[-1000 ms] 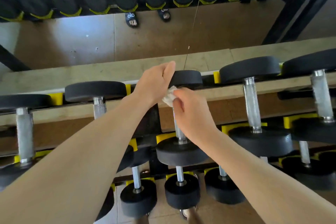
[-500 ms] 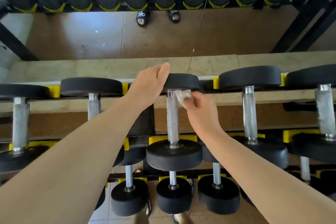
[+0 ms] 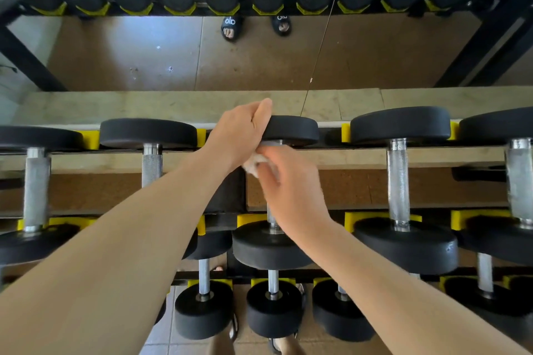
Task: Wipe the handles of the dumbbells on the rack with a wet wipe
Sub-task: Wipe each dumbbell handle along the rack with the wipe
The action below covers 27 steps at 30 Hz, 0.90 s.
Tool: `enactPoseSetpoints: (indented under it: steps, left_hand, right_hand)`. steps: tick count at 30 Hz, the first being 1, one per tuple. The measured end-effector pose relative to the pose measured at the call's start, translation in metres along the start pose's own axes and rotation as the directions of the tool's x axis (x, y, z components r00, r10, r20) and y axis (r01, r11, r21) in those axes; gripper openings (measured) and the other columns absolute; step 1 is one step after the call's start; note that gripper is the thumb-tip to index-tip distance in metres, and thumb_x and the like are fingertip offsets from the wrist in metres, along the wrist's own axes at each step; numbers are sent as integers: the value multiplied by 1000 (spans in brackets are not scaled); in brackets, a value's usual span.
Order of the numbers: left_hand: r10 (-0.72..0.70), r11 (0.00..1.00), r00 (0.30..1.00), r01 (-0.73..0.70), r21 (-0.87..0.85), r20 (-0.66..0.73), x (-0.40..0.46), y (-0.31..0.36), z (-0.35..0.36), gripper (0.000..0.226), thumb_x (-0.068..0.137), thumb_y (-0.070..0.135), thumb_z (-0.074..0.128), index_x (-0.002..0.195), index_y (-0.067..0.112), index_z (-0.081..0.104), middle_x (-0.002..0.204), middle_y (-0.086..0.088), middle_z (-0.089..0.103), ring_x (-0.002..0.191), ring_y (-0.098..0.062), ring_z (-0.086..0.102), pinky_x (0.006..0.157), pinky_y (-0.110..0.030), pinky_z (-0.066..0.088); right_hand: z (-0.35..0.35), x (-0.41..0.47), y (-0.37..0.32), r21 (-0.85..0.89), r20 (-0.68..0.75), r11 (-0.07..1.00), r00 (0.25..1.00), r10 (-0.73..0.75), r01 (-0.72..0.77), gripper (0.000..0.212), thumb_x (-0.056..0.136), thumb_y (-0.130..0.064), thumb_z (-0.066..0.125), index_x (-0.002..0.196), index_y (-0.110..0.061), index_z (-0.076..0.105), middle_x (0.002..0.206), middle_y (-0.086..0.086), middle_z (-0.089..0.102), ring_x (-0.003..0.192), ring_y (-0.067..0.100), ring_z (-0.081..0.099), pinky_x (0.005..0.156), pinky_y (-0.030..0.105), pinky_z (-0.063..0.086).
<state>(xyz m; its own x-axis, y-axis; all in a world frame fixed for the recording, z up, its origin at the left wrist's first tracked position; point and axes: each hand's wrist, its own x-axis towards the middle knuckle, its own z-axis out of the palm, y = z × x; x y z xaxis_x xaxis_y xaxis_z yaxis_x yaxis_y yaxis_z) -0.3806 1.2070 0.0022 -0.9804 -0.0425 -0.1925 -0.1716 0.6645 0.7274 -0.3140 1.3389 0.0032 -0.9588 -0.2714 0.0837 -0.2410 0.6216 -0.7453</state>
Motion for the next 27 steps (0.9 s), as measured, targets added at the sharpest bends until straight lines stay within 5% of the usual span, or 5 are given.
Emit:
enactPoseSetpoints:
  steps: [4,9,14,18,27]
  left_hand:
    - [16,999,1000,-16,28,16,0,2,1,56,109,43,25,94,1,59,83,-19,60,76,-27,56,70,-39,46]
    - [25,1000,999,-25,15,26,-1,1,-1,58,109,43,25,90,-4,53,73,-14,48,68,-23,47,65,-37,38]
    - [11,1000,999,-11,-23,34,-1,-2,1,60,108,48,23,98,2,61,89,-22,63,84,-33,60,76,-47,49]
    - [18,1000,999,-17,-25,36,0,-2,1,61,108,47,23,95,0,60,87,-23,60,83,-34,58,69,-40,44]
    - [22,999,999,-21,-28,30,-1,-2,2,60,108,47,22,98,3,62,89,-21,63,85,-31,60,75,-45,49]
  right_hand:
    - [3,11,27,-499,408,716,862,-302,487,26,88,-19,69,113,-13,67,116,5,68,102,24,61,84,35,54]
    - [-13,-5,49,-346,586,679,714,-382,647,26,80,-11,76,104,-11,66,108,4,63,98,17,58,75,28,56]
    - [-33,-11,50,-79,175,992,978,112,-99,11,98,-24,55,103,-20,63,93,-9,63,81,-2,58,72,10,45]
    - [-12,-2,39,181,497,567,572,652,-803,13,98,-16,53,95,-10,64,84,4,60,70,13,53,65,24,44]
    - [-41,-28,20,-116,503,918,774,384,-380,24,102,-16,42,106,-13,65,72,-6,53,56,0,54,47,10,37]
